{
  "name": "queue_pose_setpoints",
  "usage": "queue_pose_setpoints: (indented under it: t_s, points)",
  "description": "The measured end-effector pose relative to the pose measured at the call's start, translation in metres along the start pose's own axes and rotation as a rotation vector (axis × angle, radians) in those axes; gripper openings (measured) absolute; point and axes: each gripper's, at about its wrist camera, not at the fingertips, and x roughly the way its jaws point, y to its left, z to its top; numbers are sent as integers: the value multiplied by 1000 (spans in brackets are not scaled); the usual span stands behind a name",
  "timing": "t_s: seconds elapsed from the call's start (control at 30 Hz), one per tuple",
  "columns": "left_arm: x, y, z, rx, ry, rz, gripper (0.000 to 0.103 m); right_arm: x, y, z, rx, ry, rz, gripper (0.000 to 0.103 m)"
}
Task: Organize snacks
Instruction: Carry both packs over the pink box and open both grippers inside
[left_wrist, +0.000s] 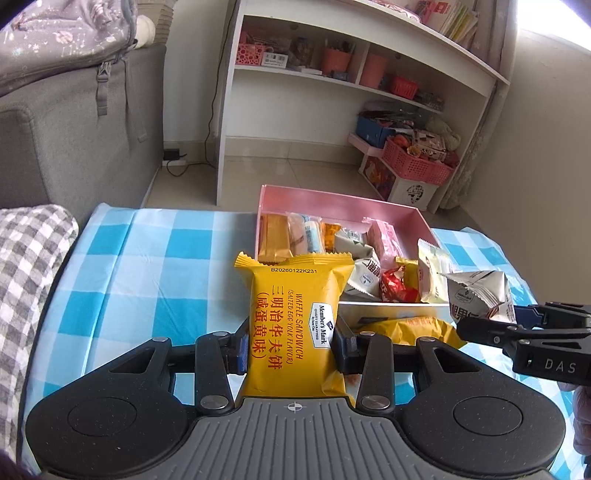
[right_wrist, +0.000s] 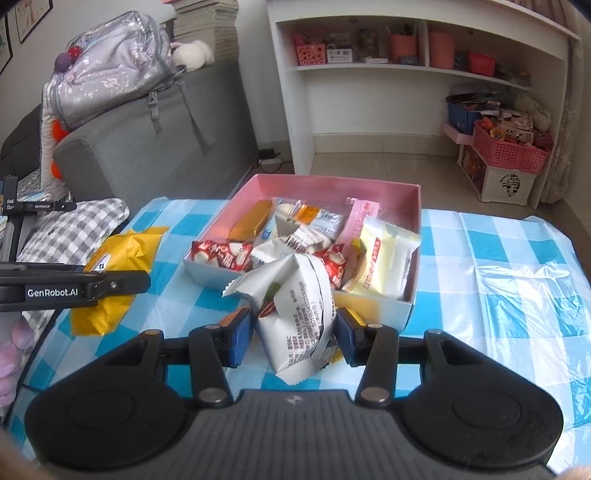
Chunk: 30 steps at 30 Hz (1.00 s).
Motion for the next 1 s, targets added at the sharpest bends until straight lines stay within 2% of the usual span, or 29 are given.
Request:
queue_pose_setpoints:
  t_s: [0.17,0.27,0.5,0.73,1.0]
  points:
    - [24,-14,23,54,-6,16,38,18,-18,20,36,-17,-25,44]
    - [44,-25,34,89,-10,19,38,31,-29,30,70,-29,-11,44]
    - [88,-34,43,100,7,35,39,61,-43,42,138,-25,8,44]
    - [109,-36,43,121,8,62,39,75,-49,45,161,-28,5,45]
    - [117,-31,48,102,-14,43,39,79,-49,56,162,-59,21,41]
